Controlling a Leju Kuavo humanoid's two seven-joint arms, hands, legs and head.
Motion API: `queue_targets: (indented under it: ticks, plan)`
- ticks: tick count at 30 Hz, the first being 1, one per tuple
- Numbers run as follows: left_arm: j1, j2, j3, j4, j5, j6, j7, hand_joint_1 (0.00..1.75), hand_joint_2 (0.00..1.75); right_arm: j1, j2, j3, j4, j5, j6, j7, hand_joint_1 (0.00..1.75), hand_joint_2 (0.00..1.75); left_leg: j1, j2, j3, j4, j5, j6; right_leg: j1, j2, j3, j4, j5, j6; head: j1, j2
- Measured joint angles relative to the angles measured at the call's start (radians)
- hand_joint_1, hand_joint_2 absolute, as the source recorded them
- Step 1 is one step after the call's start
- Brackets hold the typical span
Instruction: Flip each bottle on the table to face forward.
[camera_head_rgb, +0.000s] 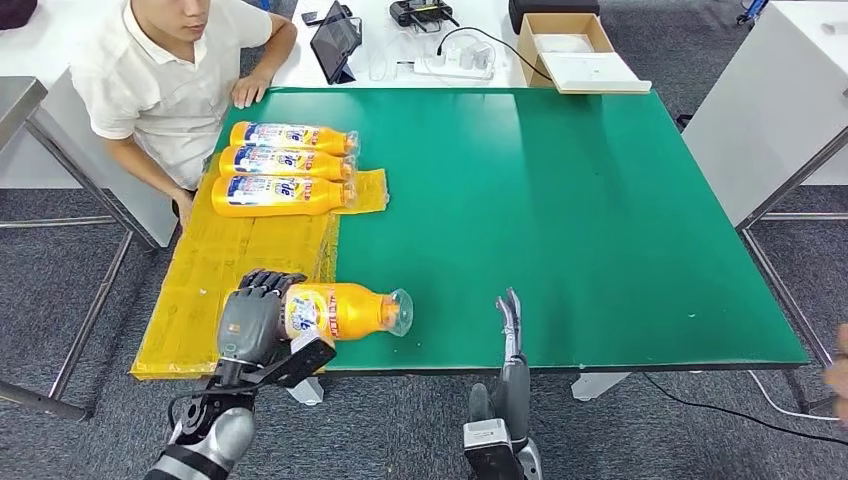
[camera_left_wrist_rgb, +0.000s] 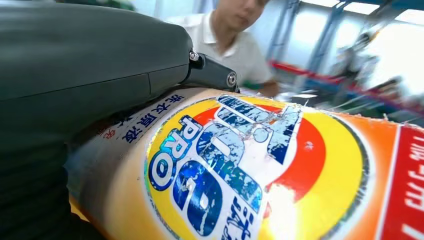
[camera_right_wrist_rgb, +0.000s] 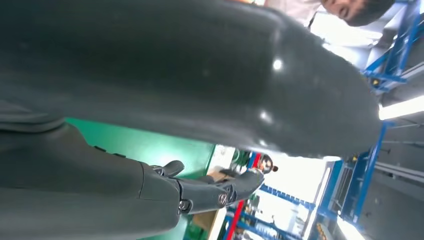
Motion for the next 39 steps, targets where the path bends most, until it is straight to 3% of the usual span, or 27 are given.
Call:
queue_targets:
  ticks: [5,9,18,19,22,23,29,39]
  plan:
    - [-0.167,0.003,0.078,0.286,0.044,-0.015,-0.010,1.75,1.75,-0.017,0.030,-0.003,0.007,-0.027,0.031,0.000,0.00,0.00,0.000,0.000,0.000,0.000,0.002,-0.001,0.000,0.000,0.000,0.001,0.002,-0.002,0.000,0.000]
    - [-0.258,0.006,0.135,0.454,0.074,-0.025,-0.020,1.75,1.75,-0.027,0.044,-0.004,0.019,-0.053,0.042,0.000,0.00,0.00,0.001,0.000,0.000,0.000,0.002,-0.001,0.000,0.000,0.000,0.002,0.002,-0.002,0.000,0.000]
    - [-0.362,0.008,0.178,0.621,0.085,-0.040,-0.022,1.73,1.75,-0.037,0.056,-0.004,0.038,-0.071,0.053,0.000,0.00,0.00,0.000,-0.001,-0.001,0.000,0.002,-0.001,0.000,-0.001,0.000,0.001,0.002,-0.002,0.000,0.000]
    - [-0.368,0.008,0.183,0.631,0.095,-0.053,-0.021,1.61,1.75,-0.037,0.056,-0.004,0.040,-0.076,0.055,0.000,0.00,0.00,0.000,-0.001,0.000,0.000,0.002,-0.001,0.000,-0.001,0.000,0.001,0.002,-0.003,0.000,0.000]
    - [-0.400,0.008,0.206,0.662,0.150,-0.138,-0.021,0.34,1.75,-0.039,0.058,-0.007,0.046,-0.089,0.061,0.000,0.00,0.00,0.000,-0.001,0.001,0.000,0.002,-0.001,0.000,-0.001,0.001,0.002,0.002,-0.003,0.000,0.000]
    - [-0.413,0.009,0.215,0.672,0.166,-0.175,-0.023,0.02,1.75,-0.041,0.059,-0.008,0.049,-0.092,0.063,0.000,0.00,0.00,0.000,-0.001,0.002,0.000,0.002,-0.001,0.000,-0.001,0.002,0.002,0.002,-0.003,0.000,0.000]
    - [-0.443,0.010,0.223,0.703,0.140,-0.349,-0.062,0.00,1.75,-0.044,0.061,-0.022,0.064,-0.106,0.075,0.000,0.00,0.00,0.000,-0.002,0.005,0.000,0.003,-0.002,0.000,-0.002,0.005,0.003,0.001,-0.003,0.000,0.000]
    - [-0.430,0.009,0.205,0.665,0.206,-0.490,-0.185,0.00,1.75,-0.046,0.061,-0.058,0.087,-0.097,0.087,0.000,0.00,0.00,-0.001,-0.012,0.009,0.000,0.004,-0.001,-0.001,-0.010,0.013,0.002,-0.001,-0.001,0.000,0.000]
